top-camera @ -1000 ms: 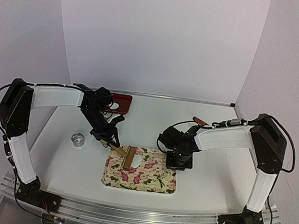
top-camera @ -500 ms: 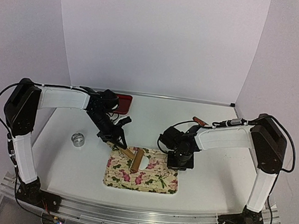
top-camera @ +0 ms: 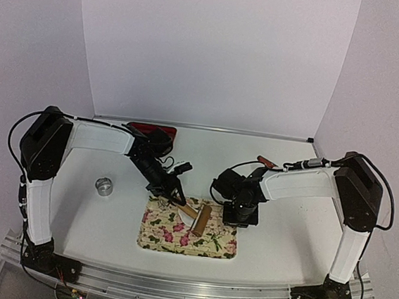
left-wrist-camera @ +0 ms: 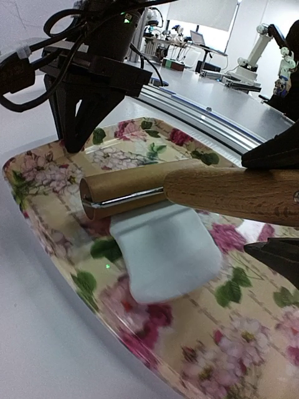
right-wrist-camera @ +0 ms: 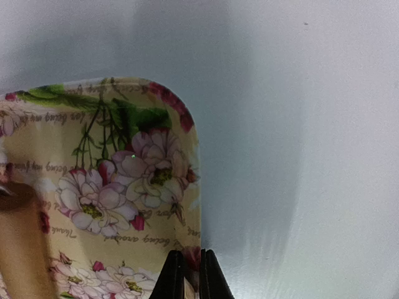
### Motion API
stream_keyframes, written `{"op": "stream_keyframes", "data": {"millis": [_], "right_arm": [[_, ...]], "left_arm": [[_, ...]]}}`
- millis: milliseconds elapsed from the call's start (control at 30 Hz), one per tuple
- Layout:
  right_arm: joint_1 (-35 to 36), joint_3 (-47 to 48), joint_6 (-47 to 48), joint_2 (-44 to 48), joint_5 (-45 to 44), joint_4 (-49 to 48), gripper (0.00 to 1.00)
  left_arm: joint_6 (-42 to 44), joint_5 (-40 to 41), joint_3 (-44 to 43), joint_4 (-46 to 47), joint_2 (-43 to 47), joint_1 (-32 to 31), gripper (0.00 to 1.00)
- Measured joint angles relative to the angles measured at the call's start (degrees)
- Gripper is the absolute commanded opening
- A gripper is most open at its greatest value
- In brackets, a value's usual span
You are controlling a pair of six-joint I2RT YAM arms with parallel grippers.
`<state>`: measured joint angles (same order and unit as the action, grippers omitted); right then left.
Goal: Roll out the dumpling wrappers from the dough
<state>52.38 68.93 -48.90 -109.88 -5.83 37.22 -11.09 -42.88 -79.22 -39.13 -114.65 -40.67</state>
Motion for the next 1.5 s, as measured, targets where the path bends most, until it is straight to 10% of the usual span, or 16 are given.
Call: {"op": "stream_keyframes", "data": {"millis": [1500], "right_arm": [[0.33,2.6,1.22,-2.09,2.45,-4.18,0.0]], "left_arm": [[-5.55,16.46,-5.38,-19.34,8.45,0.72,0.0]]}}
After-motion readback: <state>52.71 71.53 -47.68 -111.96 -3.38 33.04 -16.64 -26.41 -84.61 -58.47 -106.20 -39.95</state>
